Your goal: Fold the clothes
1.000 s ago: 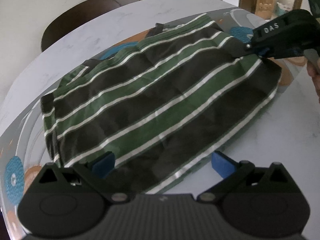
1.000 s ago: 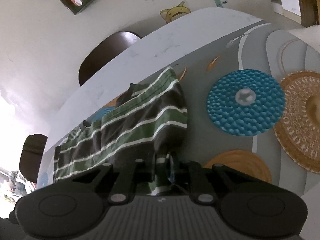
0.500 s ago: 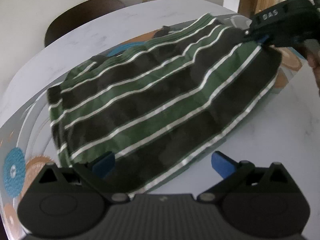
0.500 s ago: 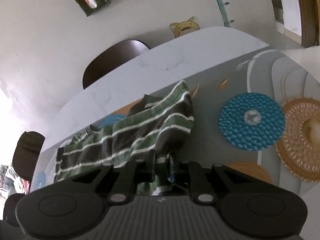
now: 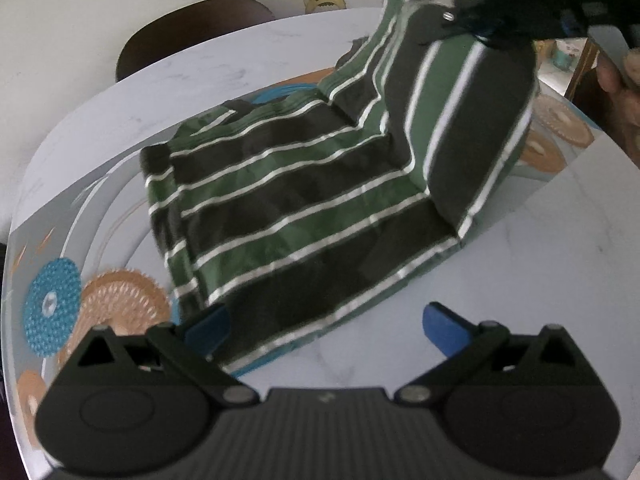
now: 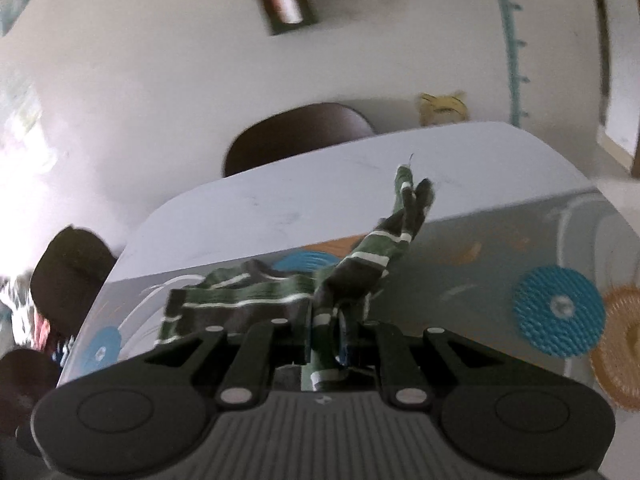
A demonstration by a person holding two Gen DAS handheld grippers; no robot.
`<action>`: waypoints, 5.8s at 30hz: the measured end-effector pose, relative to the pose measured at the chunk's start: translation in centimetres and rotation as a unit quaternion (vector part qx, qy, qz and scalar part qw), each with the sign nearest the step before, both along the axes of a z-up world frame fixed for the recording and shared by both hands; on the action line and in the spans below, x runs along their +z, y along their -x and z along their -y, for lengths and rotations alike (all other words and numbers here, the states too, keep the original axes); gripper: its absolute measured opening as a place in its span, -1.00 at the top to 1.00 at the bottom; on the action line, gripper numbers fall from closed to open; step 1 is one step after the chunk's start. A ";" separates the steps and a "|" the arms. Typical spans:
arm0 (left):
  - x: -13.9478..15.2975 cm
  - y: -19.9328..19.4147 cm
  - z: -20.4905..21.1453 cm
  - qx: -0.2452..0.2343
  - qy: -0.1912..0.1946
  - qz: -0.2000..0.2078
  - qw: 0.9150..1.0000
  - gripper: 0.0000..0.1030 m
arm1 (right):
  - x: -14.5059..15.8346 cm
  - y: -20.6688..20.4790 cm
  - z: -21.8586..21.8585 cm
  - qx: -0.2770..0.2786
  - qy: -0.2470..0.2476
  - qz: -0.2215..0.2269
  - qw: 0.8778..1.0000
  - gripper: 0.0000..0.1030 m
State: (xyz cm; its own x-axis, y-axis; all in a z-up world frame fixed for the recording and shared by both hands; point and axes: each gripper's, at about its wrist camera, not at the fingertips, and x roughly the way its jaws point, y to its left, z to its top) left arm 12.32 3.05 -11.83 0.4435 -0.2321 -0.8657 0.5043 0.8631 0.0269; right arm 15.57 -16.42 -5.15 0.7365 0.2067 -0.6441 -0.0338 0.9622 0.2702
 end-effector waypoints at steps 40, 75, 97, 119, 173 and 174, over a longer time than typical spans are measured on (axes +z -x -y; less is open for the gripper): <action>-2.2 2.3 -7.7 0.050 0.033 -0.035 0.998 -1.00 | -1.2 -2.6 -19.2 0.145 0.102 -0.068 0.982 0.77; 1.0 -0.4 -7.3 0.026 0.049 0.022 0.998 -1.00 | -6.4 -0.1 -13.8 0.130 0.077 -0.098 0.984 0.29; -3.2 -2.0 -2.4 0.038 0.020 -0.018 0.999 -1.00 | -8.6 -0.9 -11.0 0.204 0.138 -0.120 0.962 0.20; -1.6 -5.2 -2.2 0.049 0.034 -0.027 0.998 -1.00 | -6.1 -9.7 -14.4 0.274 0.113 -0.072 0.952 0.18; -3.5 -1.7 4.4 -0.006 0.002 -0.036 0.999 -1.00 | -9.4 -12.9 -13.1 0.283 0.117 -0.074 0.949 -0.06; -3.5 -1.6 4.6 -0.007 0.002 -0.036 0.999 -1.00 | -9.4 -12.7 -12.7 0.281 0.118 -0.074 0.949 -0.06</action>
